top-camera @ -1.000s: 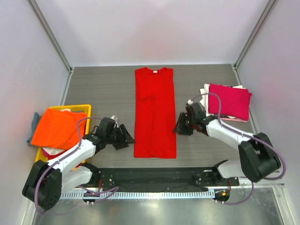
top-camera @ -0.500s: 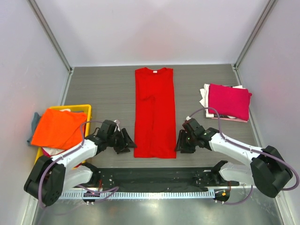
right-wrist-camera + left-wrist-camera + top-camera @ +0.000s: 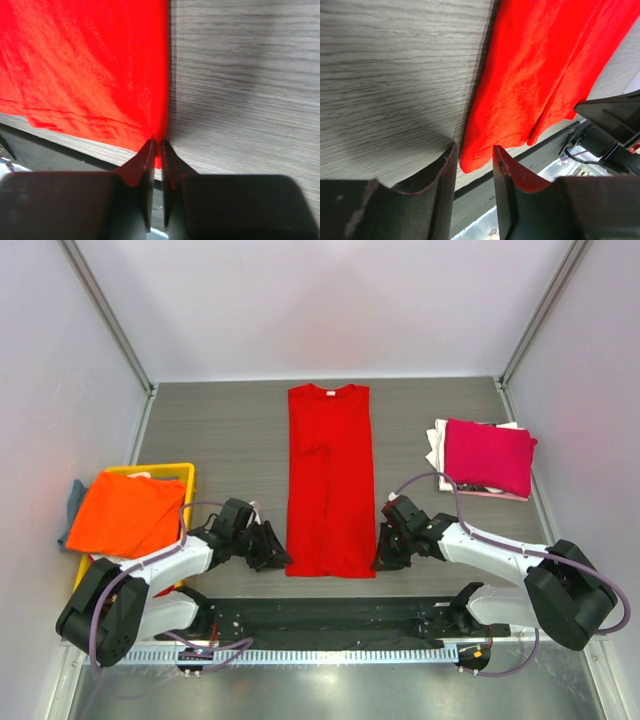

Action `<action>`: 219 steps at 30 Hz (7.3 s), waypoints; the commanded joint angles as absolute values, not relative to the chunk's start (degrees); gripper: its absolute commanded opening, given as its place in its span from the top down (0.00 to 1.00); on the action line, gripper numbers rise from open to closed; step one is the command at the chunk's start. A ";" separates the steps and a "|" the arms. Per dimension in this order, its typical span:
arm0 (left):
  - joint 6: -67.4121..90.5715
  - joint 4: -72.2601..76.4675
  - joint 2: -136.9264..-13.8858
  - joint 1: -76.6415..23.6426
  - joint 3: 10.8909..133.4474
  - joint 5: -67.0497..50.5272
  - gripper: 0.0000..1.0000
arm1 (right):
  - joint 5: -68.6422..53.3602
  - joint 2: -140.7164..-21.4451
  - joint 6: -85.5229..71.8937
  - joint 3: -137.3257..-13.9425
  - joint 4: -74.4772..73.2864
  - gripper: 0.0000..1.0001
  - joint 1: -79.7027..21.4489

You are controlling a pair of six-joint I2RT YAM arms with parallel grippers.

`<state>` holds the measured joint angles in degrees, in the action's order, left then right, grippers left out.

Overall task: Fold and stack the t-shirts
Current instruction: Fold the tshirt

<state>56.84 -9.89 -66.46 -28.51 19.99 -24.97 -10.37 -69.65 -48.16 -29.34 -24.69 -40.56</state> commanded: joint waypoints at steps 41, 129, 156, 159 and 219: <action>65.55 -5.55 -60.48 -30.23 20.21 -26.28 1.00 | -7.56 -64.60 -46.94 -36.46 -30.59 0.99 -37.89; 70.67 11.87 -102.75 -13.09 60.30 -19.60 1.00 | -20.83 -114.26 -37.00 -92.11 -26.98 0.99 -11.07; 71.98 4.92 -59.26 -17.75 27.01 -19.60 0.99 | -17.50 -70.86 -43.85 -48.97 -23.29 0.99 -19.15; 72.95 4.40 -54.42 -20.30 23.13 -18.55 0.99 | -16.79 -63.30 -45.52 -43.15 -23.55 0.99 -19.60; 78.66 -10.72 -38.15 -43.51 5.45 -10.11 0.92 | 14.23 -80.93 -44.48 -55.71 -33.66 0.57 -65.12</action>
